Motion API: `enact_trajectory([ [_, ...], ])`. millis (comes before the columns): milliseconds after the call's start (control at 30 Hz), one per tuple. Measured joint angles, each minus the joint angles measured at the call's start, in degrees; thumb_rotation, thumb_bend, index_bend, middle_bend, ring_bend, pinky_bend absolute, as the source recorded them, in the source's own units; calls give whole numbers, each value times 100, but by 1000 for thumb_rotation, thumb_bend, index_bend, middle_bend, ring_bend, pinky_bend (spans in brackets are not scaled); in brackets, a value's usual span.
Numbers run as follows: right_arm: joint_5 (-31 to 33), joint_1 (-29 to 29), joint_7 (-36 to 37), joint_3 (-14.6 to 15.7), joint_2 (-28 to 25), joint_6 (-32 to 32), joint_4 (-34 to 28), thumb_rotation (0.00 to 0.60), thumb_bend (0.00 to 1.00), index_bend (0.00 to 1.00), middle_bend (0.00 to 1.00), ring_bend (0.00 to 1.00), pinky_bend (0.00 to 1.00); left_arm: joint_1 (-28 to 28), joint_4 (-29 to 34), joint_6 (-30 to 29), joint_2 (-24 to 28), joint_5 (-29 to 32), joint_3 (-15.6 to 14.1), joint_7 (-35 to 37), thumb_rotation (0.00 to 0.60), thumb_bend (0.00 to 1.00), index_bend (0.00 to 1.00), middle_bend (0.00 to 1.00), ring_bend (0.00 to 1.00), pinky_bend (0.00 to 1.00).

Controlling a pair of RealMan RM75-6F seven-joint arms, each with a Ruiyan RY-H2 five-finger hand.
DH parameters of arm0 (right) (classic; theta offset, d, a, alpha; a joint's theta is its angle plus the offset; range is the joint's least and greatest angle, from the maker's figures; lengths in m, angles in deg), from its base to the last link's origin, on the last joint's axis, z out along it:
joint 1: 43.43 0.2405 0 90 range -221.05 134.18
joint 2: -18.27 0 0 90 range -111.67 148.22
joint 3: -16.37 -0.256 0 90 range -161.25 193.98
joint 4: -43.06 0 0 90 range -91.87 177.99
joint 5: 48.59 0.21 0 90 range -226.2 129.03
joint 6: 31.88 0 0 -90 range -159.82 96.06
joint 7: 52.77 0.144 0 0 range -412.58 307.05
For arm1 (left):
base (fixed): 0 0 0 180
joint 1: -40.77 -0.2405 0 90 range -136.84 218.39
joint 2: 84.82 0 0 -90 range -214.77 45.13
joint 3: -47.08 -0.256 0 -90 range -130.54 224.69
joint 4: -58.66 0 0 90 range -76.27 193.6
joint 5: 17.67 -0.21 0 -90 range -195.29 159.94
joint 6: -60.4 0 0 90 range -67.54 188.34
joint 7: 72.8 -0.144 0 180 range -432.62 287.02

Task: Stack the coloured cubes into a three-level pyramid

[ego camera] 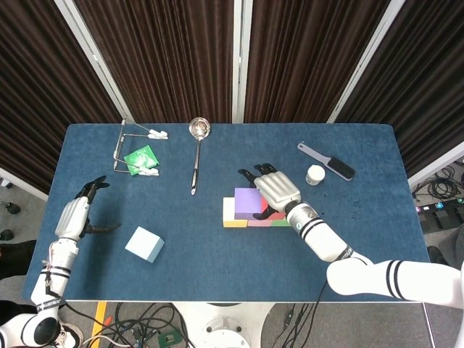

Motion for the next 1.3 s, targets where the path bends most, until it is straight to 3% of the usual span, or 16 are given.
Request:
enact_trajectory([
  [633,-171,-15,195,10,-49,269,128,600,101,0,324,0,0,11,-35,22,-17,15,6,10,600,0,65,154,31,139],
  [967,-182,4,337,9,-171,471,91,600,80,0,112,0,0,17,-14,19,-2,16,18,-2,600,0,64,154,31,139],
  [1300,-535,-132,723,-176,-293,441,-11,600,61,0,80,0,0,-7,9,-40,34,8,45,39,600,0,65,154,31,139],
])
